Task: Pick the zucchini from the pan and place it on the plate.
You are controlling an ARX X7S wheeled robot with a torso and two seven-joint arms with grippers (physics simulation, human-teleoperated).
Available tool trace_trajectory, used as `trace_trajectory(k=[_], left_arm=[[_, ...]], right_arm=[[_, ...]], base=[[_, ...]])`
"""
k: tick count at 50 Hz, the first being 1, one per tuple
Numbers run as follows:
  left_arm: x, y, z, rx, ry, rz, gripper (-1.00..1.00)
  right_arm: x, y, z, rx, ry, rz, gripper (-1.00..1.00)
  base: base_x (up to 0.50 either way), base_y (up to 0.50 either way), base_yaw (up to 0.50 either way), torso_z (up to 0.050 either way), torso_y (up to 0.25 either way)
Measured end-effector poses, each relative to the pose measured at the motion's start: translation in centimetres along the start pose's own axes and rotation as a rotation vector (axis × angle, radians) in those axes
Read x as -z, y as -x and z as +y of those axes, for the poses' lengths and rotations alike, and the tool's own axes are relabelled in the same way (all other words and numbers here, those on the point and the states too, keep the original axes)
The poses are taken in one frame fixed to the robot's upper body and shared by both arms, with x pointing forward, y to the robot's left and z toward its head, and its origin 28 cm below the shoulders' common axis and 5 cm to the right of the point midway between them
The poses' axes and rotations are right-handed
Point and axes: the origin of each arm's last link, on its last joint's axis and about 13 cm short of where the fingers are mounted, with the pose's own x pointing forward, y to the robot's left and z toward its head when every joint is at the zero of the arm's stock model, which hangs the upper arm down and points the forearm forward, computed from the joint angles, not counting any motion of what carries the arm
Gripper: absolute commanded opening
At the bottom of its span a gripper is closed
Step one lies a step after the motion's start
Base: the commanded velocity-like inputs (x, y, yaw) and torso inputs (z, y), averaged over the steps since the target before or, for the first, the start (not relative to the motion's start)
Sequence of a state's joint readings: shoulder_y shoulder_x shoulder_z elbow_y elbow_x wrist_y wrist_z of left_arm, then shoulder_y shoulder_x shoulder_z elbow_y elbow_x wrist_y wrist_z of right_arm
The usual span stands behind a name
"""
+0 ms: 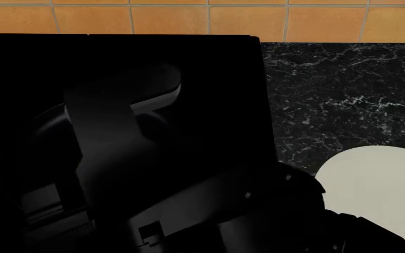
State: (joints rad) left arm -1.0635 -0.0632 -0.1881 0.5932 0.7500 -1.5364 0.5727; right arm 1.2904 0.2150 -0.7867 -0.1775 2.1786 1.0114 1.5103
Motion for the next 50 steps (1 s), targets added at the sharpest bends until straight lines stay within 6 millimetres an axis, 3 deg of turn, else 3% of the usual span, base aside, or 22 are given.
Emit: trace_trajectory(k=[25,26,50], left_arm=[[0.3,-0.2,0.3,-0.003,0.0,0.0,1.0],[0.3,-0.2,0.3,-0.003,0.0,0.001,1.0],[0.7,-0.3,0.2,0.0,-0.006,0.01,1.0]], right_arm=[[0.7,-1.3,0.3,0.007,0.015,0.034,1.0],[0.7,-1.3,0.3,0.009,0.016,0.033,-1.0],[1.0,-1.4,0.3,0.034,0.038,-0.012,-1.0]], base=[[0.0,0.0,0.0,0.0,0.0],[0.0,0.0,0.0,0.0,0.0],[0.0,0.0,0.0,0.0,0.0]])
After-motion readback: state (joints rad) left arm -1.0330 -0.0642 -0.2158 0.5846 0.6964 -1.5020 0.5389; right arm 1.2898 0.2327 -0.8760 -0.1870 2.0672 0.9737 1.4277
